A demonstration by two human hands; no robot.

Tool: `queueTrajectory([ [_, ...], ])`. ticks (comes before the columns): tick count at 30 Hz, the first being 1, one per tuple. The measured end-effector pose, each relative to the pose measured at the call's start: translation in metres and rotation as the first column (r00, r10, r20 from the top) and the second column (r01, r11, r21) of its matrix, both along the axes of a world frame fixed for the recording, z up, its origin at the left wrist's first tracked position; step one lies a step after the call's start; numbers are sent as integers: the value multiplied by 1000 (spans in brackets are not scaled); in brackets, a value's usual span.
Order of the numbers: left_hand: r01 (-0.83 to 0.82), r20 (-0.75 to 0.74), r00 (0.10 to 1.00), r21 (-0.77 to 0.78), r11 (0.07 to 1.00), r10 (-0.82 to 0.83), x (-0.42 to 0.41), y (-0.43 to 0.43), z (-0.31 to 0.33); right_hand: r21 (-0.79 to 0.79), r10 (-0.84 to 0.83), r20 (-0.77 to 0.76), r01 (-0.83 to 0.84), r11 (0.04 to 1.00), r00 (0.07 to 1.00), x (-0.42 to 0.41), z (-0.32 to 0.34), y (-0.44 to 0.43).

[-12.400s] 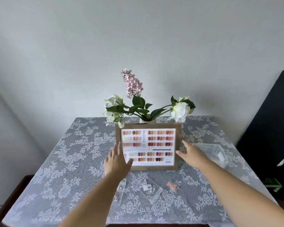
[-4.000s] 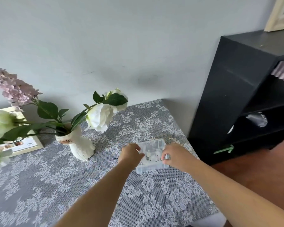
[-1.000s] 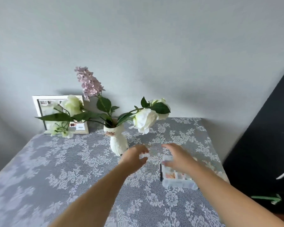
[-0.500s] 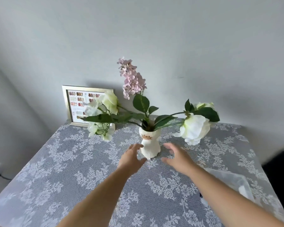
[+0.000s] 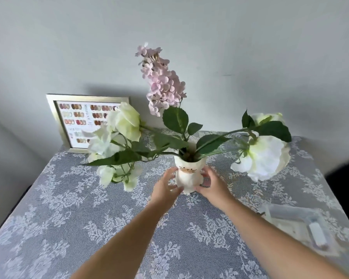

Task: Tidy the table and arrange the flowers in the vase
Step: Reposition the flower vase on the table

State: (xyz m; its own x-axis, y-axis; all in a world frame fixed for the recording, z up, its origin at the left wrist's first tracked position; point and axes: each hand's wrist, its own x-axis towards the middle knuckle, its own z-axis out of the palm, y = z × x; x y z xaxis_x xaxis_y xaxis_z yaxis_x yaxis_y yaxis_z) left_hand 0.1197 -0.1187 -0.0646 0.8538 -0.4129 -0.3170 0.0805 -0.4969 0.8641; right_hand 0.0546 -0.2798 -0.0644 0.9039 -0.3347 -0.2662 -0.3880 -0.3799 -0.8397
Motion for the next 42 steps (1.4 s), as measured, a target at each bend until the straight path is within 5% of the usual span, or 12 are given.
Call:
queueTrajectory([
  [6,-11,-59,998,-57,998,7,5,-1,-3,159,-44,-20,47,986,999,3,-7,-1],
  [42,1,20,1000,-115,993,1,162,-76,-7,12,-54,-18,54,998,998,161,4,-76],
])
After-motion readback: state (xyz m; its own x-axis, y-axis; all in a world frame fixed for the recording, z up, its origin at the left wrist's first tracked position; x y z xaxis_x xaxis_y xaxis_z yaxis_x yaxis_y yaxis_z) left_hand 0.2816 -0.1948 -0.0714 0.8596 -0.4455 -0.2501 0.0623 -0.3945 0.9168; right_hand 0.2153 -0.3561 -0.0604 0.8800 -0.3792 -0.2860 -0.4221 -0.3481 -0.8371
